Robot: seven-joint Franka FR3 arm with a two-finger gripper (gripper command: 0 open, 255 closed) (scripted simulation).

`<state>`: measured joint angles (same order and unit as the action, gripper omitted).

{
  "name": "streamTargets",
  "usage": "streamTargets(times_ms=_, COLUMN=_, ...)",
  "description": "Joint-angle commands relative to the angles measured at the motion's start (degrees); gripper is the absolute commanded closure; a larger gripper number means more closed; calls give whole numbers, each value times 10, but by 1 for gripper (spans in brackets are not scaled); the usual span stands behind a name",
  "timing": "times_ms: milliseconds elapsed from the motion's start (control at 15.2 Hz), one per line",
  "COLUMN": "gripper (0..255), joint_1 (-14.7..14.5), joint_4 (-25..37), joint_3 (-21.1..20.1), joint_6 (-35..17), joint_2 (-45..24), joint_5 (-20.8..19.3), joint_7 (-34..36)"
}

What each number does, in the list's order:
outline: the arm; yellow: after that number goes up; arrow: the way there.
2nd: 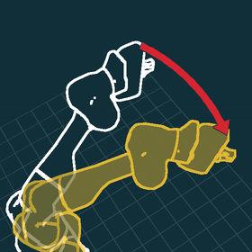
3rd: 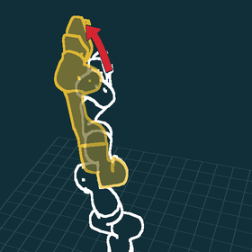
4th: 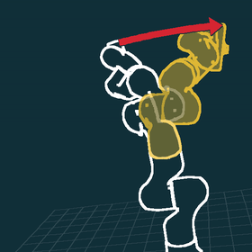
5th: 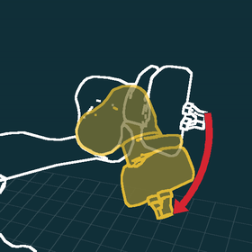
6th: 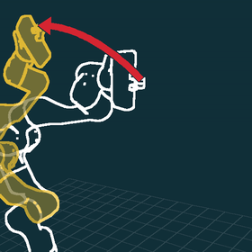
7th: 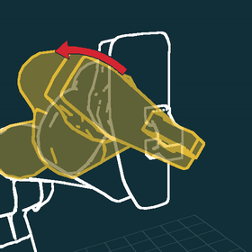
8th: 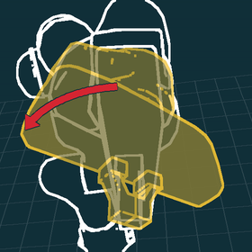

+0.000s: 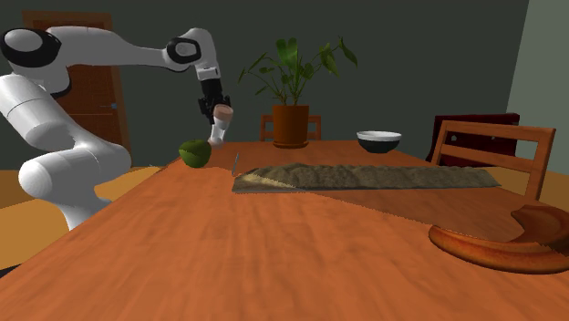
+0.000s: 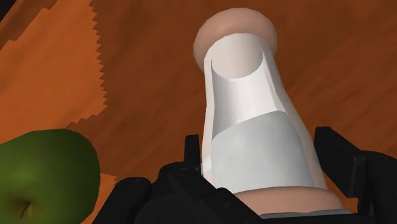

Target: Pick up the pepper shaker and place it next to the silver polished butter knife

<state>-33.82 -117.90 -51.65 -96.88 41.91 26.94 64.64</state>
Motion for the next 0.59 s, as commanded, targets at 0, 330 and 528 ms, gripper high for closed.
streamTargets(times_ms=0, gripper=255, joint_1=-1, joint_4=-14, joint_3=-5, joint_6=-13, joint_2=2, joint_5=4, joint_7=-1)
streamTargets(times_ms=330, gripper=255, joint_1=-6, joint_4=-52, joint_3=-19, joint_6=-47, joint_2=9, joint_5=16, joint_7=-4)
streamTargets(times_ms=528, gripper=255, joint_1=-9, joint_4=-73, joint_3=-28, joint_6=-68, joint_2=11, joint_5=23, joint_7=-5)
